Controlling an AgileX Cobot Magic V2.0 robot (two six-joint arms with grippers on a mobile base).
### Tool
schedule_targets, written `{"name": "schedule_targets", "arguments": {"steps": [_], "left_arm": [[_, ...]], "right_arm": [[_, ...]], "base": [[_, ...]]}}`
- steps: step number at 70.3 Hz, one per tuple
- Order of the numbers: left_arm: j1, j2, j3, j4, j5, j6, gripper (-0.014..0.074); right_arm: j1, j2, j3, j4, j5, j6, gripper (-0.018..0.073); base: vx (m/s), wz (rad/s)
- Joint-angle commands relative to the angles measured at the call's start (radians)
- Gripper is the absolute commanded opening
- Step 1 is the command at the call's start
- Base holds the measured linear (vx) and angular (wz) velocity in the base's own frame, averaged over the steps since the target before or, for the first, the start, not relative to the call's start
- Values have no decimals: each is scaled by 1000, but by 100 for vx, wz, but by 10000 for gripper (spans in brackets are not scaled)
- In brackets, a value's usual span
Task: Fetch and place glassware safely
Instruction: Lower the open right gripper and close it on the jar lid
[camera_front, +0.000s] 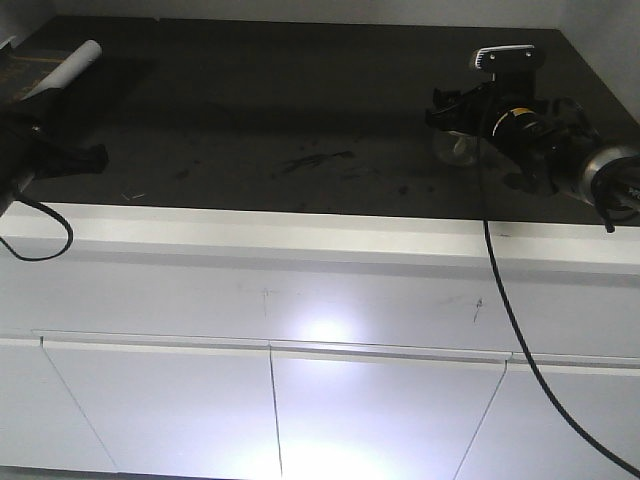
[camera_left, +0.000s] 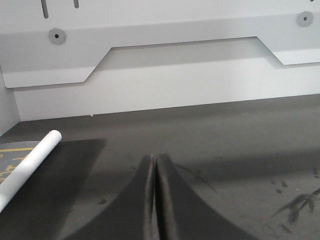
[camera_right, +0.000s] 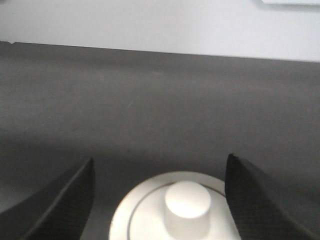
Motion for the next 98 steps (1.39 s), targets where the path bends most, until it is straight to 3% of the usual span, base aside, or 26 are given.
{"name": "schedule_targets", "arguments": {"steps": [1,22,33,42,60,87,98], "left_arm": [[3,-36,-23,-10,-66,-3,-7],[3,-36,-23,-10,-62,-3,-7],[3,-36,-23,-10,-46,-3,-7],[3,-36,-23,-10,-13,-3,-7],[3,-36,-23,-10,-9,-3,-7],[3,-36,-23,-10,-12,-3,-7],[3,-36,-23,-10,-19,-3,-7]], "right_arm": [[-3,-53,-37,27,-69,-21,516],[-14,-27,-37,57,-93,-21,507],[-14,-20,-37,57,-104,-24,444],[-14,-15,-37,57,-106,-24,335],[-14,-15,-37,57,-110,-24,-15],[-11,-55,-37,30,-119,-24,-4],[-6,-120,-31,-20,-35,-12,-3]], "base": [[0,0],[0,0],[0,0],[0,0],[0,0],[0,0],[0,0]]}}
